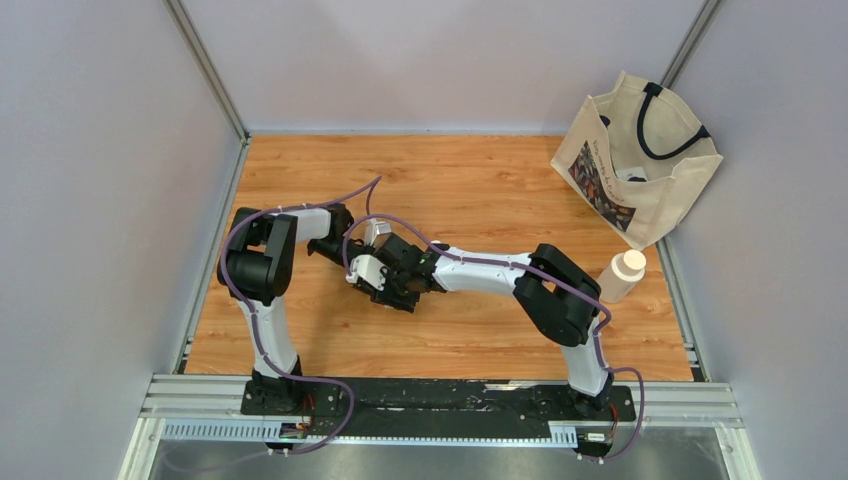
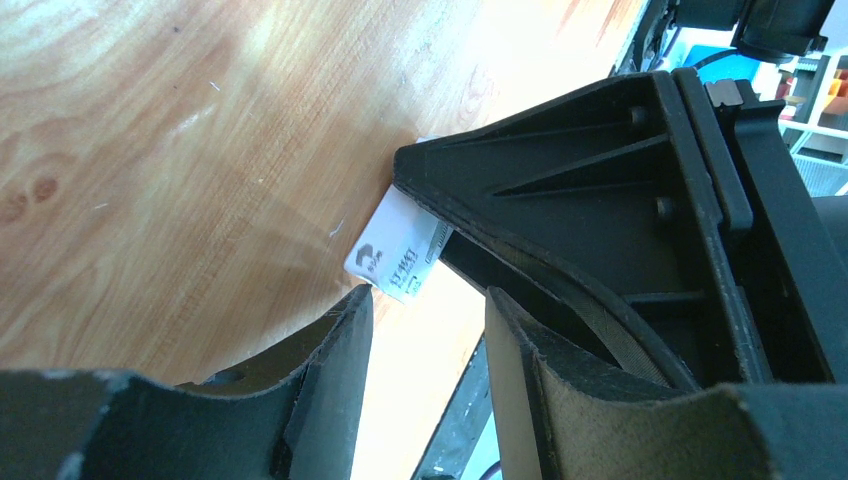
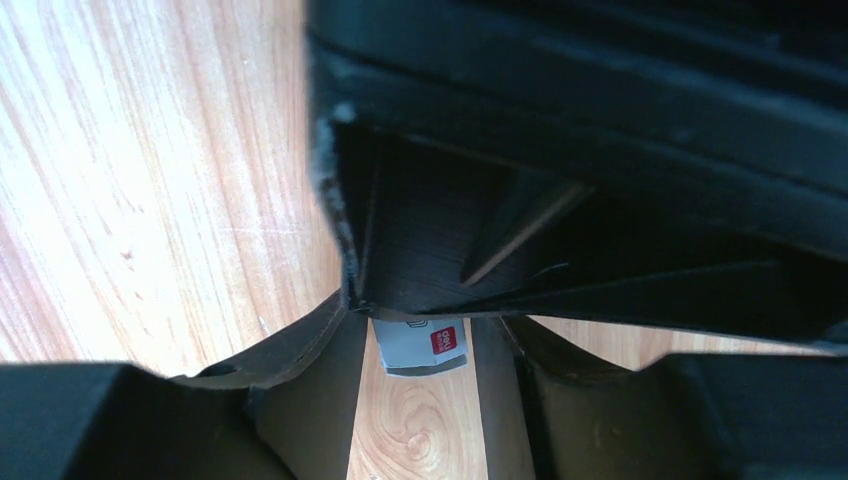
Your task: Load the staples into the stapler
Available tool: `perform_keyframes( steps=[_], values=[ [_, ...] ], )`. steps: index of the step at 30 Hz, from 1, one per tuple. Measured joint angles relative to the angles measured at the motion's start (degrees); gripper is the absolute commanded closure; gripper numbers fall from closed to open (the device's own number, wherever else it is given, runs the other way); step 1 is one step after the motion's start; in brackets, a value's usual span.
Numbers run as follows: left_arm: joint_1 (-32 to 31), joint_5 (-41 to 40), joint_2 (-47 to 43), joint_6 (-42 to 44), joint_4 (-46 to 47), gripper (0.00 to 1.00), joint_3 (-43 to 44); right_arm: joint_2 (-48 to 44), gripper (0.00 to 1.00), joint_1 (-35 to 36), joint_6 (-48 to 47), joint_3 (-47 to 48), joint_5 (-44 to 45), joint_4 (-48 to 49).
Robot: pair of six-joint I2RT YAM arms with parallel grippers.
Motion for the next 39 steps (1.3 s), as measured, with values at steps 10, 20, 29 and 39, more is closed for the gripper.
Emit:
perform_keyframes(
  steps=[10, 20, 29, 39],
  values=[
    [0.0, 0.1, 0.0, 0.0, -0.2, 0.48, 0.0, 0.0, 0.55, -0.3, 0.7, -0.1, 2.1, 1.0],
    [0.0, 0.4, 0.3, -0.9, 0.2, 0.48, 0.1, 0.0, 0.54, -0.3, 0.7, -0.1, 1.9, 1.0],
    [0.0, 0.9, 1.4, -3.9, 2.0, 0.49, 0.1, 0.0, 0.55, 0.0, 1.2, 0.0, 2.1, 0.8],
    [0.0, 2.6, 3.2, -8.8, 6.1, 0.52, 0.1, 0.0, 0.55, 0.3, 3.9, 0.0, 1.3, 0.6]
  ],
)
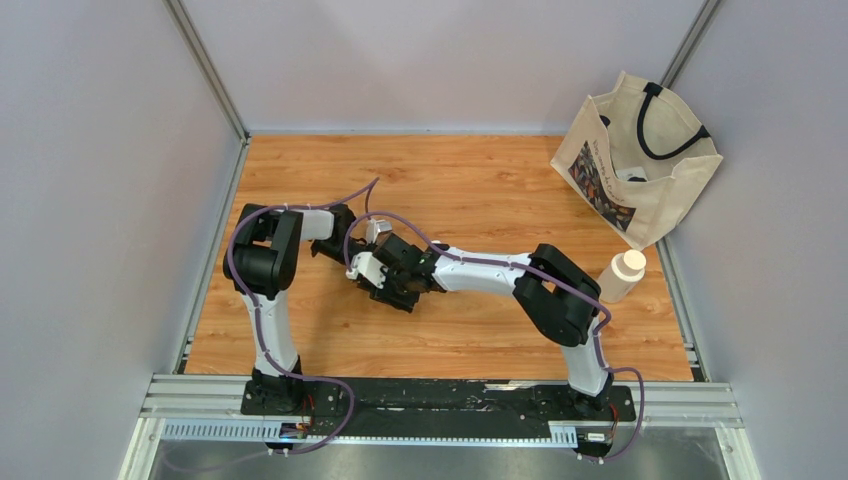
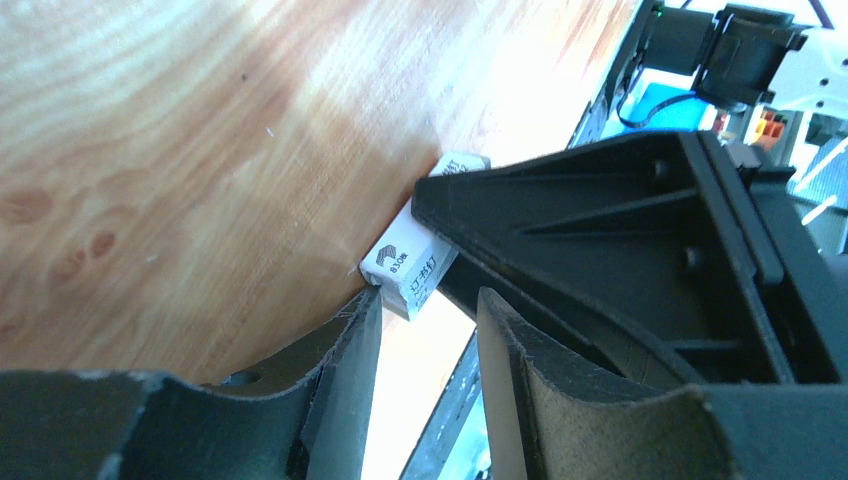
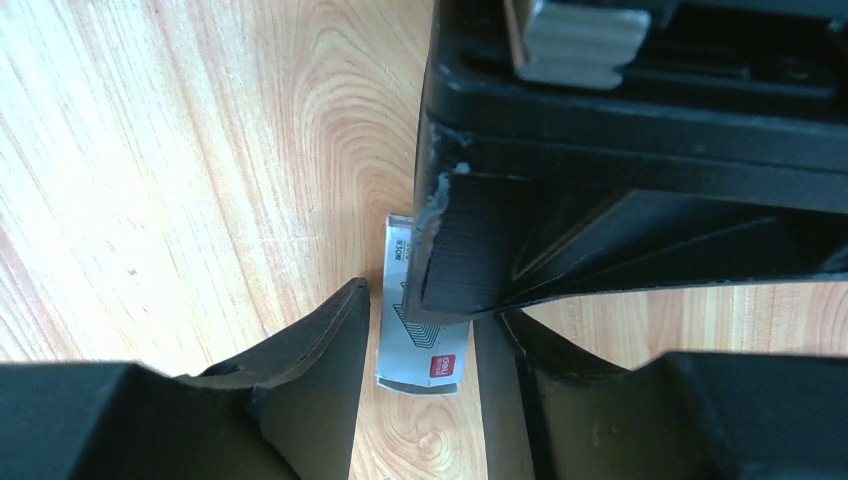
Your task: Load the staples into the stapler
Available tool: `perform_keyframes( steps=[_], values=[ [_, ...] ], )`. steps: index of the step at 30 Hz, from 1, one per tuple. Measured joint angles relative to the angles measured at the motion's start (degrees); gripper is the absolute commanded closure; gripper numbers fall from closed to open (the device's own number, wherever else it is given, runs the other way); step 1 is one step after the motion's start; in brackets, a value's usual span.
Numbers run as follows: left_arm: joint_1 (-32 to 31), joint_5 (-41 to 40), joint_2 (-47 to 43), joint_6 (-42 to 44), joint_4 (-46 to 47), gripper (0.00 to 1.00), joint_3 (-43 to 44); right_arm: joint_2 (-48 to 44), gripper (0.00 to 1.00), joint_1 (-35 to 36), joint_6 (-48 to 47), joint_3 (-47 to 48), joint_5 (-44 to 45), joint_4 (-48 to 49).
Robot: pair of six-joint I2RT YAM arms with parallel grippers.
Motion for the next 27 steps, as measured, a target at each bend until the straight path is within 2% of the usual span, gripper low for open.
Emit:
perform_keyframes(
  steps=[13, 17, 27],
  values=[
    [0.0, 1.7, 0.5, -1.7, 1.6, 0.55, 0.0, 0.0, 0.60, 0.0, 0.9, 0.5, 1.0, -1.0],
    [0.1, 3.0, 1.9, -1.4, 1.2, 0.55, 0.0, 0.6, 0.66, 0.0, 1.1, 1.3, 1.2, -1.6],
    [0.0, 3.3, 2.1, -1.4, 1.1, 0.55, 0.0, 0.9, 0.68, 0.0, 1.2, 1.9, 1.4, -2.6]
  ],
)
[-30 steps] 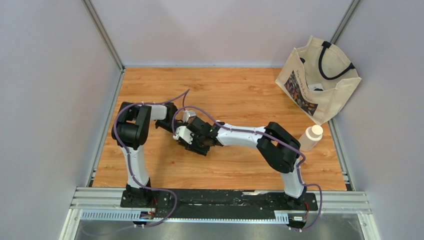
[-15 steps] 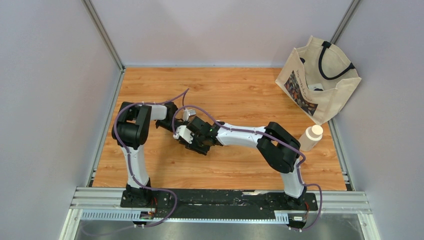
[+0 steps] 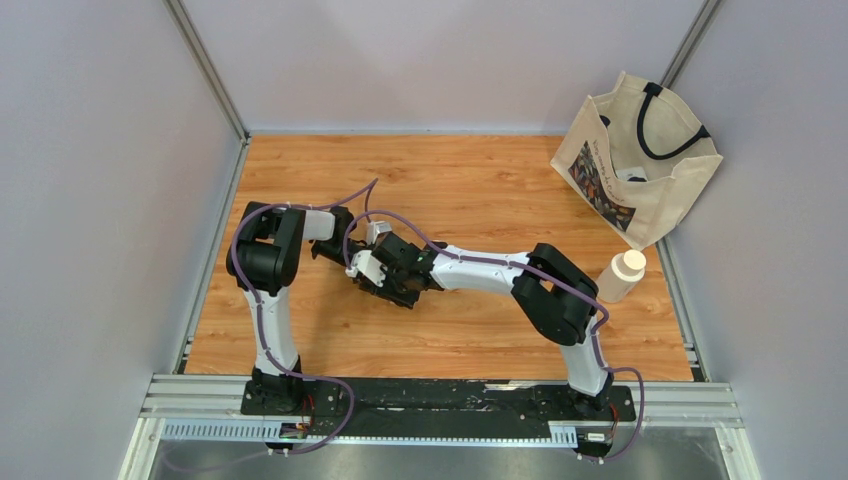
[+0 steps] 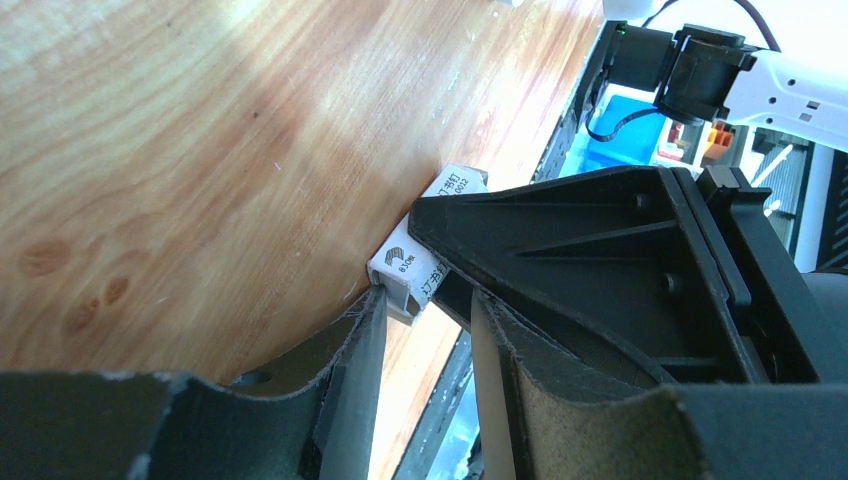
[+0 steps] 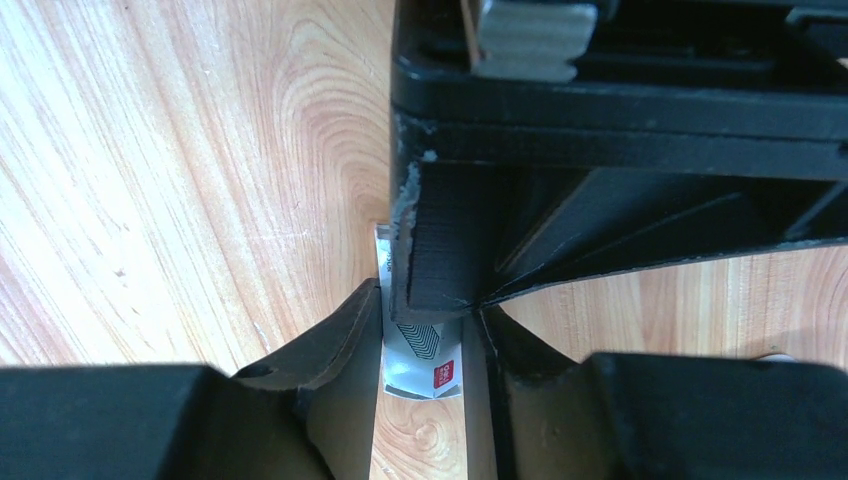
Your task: Load the staples into the stapler
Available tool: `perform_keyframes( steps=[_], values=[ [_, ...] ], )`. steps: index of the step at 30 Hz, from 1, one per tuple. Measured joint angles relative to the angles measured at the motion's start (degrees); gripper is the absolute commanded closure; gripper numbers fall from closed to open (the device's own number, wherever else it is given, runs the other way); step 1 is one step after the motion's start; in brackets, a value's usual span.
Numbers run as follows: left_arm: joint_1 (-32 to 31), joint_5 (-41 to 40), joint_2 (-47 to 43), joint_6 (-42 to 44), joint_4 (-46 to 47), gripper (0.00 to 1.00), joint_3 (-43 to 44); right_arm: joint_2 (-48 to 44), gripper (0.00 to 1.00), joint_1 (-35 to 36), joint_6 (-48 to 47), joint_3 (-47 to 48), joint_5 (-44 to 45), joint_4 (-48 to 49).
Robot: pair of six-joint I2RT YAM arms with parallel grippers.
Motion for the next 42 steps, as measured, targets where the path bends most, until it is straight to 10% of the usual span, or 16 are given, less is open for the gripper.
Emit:
perform_keyframes(
  steps=[42],
  values=[
    [0.5, 4.1, 1.5, 8.7, -6.3, 0.58, 2.0, 0.5, 0.63, 0.0, 0.9, 0.7, 0.4, -0.4]
  ],
)
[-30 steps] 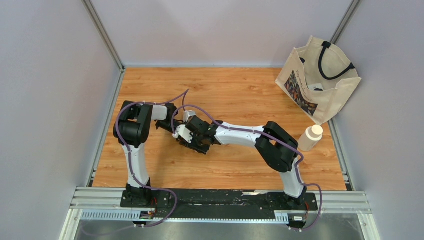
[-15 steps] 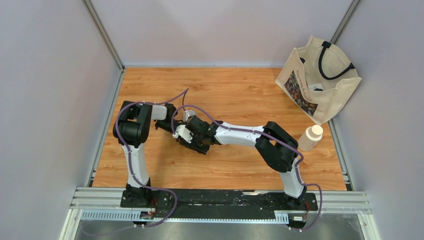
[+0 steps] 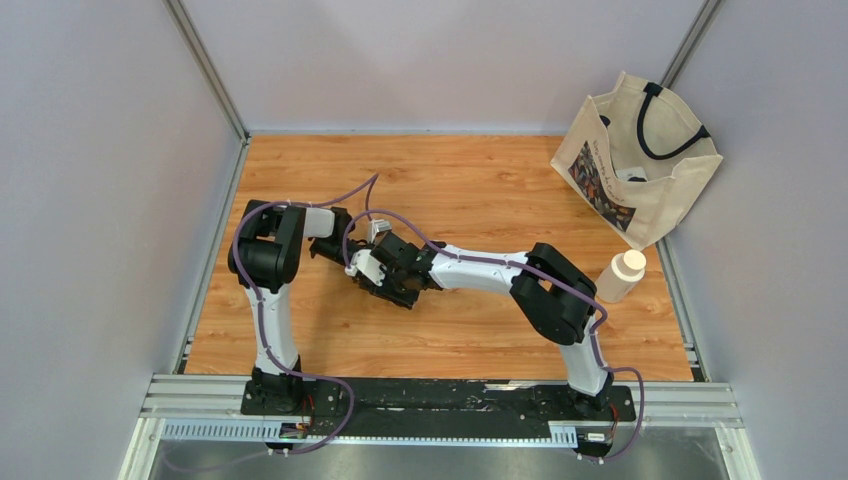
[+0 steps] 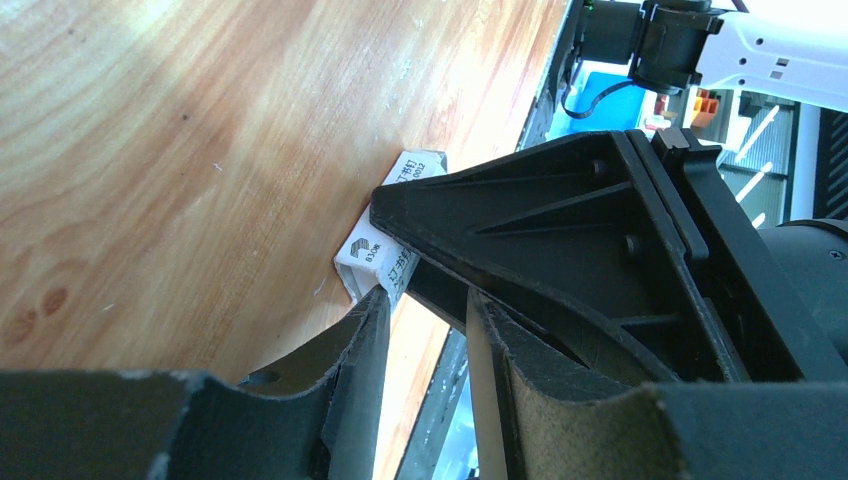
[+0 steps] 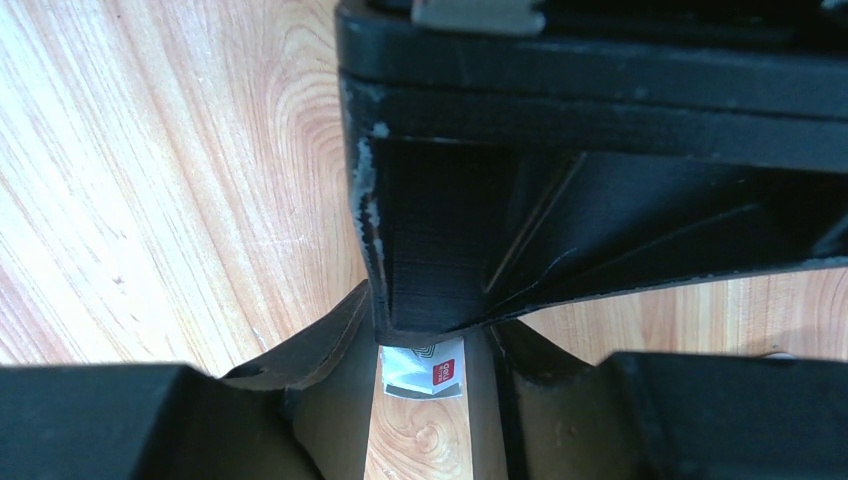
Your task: Load the staples into the stapler
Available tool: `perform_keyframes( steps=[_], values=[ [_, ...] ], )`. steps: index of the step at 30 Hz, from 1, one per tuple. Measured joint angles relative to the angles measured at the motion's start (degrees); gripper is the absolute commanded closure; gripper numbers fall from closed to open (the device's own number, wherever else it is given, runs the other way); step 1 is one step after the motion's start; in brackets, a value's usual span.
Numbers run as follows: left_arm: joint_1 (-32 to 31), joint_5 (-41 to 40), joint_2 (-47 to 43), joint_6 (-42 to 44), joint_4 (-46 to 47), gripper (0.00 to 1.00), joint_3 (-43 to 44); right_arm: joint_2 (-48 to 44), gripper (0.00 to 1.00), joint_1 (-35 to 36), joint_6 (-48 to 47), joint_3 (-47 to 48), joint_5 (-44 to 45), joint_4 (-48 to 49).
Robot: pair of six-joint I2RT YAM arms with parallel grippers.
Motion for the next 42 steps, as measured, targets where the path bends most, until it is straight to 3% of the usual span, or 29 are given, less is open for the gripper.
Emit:
perform_keyframes(
  steps=[42],
  values=[
    [-1.2, -2.1, 0.5, -4.9, 3.1, 0.61, 0.0, 1.7, 0.62, 0.0, 5.3, 3.0, 2.2, -1.9]
  ],
)
